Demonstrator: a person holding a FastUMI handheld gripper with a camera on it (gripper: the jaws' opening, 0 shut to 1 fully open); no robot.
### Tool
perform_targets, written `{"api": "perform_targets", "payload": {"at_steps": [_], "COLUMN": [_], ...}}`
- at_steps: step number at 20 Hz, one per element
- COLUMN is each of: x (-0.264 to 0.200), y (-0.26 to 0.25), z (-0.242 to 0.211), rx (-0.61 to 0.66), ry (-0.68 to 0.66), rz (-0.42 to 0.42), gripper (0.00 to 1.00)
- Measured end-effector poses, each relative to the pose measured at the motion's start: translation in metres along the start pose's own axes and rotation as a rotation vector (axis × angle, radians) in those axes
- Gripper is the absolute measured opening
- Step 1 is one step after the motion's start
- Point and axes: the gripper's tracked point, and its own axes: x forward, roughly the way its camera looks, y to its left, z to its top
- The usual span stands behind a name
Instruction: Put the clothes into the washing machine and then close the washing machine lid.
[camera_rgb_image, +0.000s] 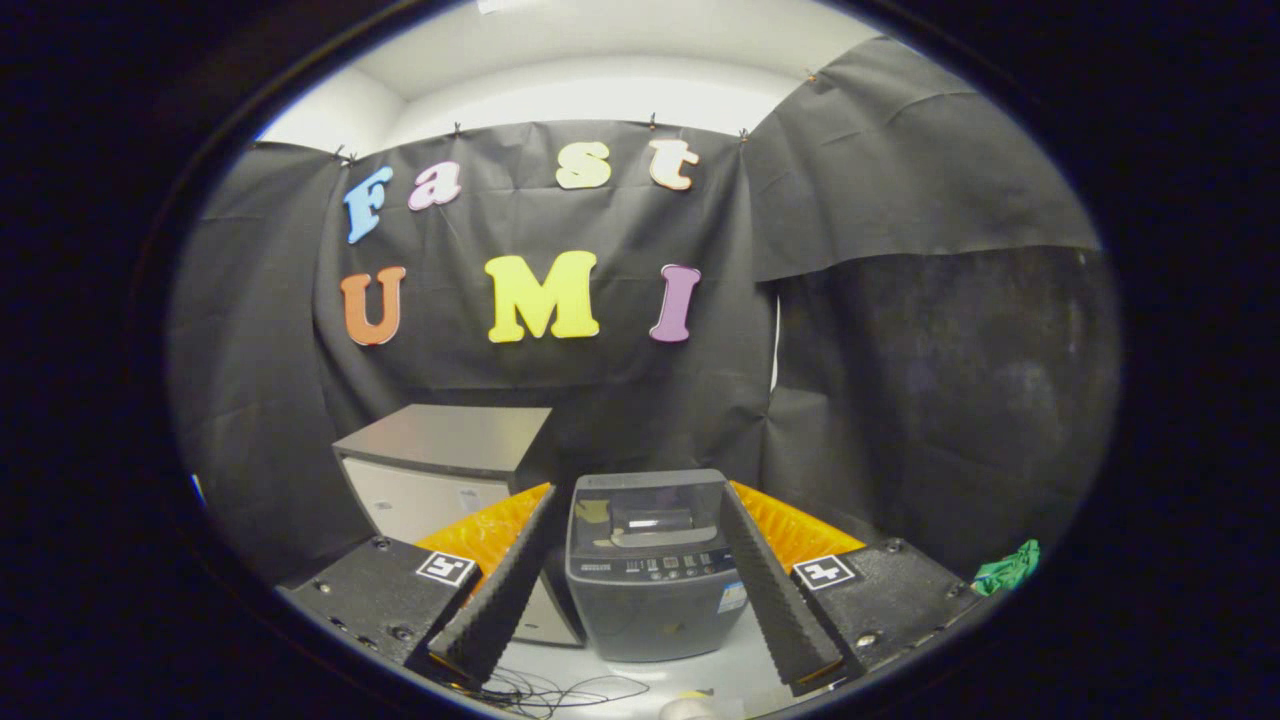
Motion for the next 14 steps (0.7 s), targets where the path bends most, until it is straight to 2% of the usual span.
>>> {"api": "perform_targets", "payload": {"at_steps": [3, 7, 14], "x": [-0.028, -0.052, -0.051], "y": [-0.009, -0.019, -0.031], "z": [-0.017, -0.033, -0.050], "rx": [-0.023, 0.011, 0.000], "ry": [-0.009, -0.004, 0.016], "rz": [0.002, -0.004, -0.024], "gripper": [1.00, 1.00, 1.00]}}
